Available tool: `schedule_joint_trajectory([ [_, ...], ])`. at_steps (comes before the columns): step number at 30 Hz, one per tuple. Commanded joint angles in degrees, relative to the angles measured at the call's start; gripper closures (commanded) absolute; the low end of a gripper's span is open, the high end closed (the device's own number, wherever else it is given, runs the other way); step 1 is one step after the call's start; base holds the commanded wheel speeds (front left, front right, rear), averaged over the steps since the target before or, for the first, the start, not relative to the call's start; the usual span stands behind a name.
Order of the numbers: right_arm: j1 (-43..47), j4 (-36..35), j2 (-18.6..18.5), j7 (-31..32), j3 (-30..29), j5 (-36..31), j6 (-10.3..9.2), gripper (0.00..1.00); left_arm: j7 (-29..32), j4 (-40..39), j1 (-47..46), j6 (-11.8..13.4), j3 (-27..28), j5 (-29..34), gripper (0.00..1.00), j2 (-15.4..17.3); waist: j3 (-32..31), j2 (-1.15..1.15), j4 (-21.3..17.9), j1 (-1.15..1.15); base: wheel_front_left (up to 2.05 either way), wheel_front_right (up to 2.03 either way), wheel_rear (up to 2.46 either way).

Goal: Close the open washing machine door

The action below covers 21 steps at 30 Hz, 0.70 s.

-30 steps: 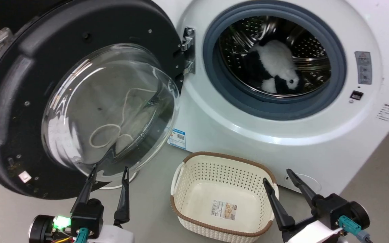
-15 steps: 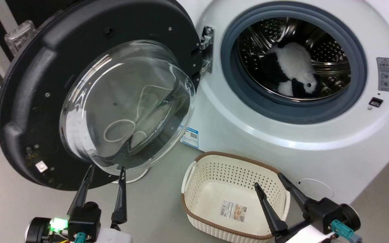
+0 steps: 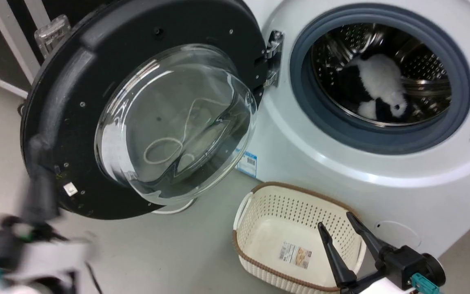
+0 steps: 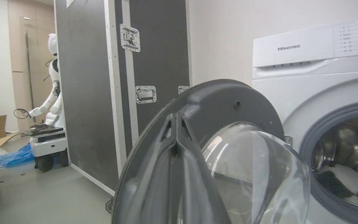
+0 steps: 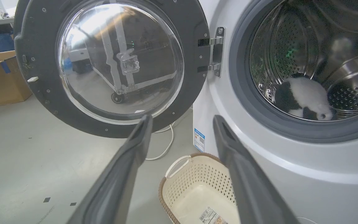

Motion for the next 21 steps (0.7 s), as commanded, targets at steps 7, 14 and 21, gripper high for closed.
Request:
schedule_joint_trajectory([
  [7, -1.25, -0.74, 0.11, -1.35, 1.15, -1.19, 0.04, 0.0, 1.22, 6.66, -11.11, -3.7, 12.19, -15.3, 1.0, 4.15, 5.37, 0.0, -2.17, 0.01, 0.0, 0.0, 0.0],
  [14, -3.37, -0.69, -1.18, -2.18, 2.37, -0.73, 0.04, 0.0, 12.84, 19.76, -23.19, -4.82, 22.79, -31.4, 1.0, 13.25, 9.08, 0.0, -4.32, 0.01, 0.0, 0.0, 0.0],
  [21, -4.56, 0.13, -2.0, -2.69, 2.09, -0.43, 0.05, 0.0, 24.73, 35.86, -31.67, -2.61, 30.11, -44.83, 1.0, 17.55, 10.75, 0.0, -5.99, 0.01, 0.0, 0.0, 0.0],
])
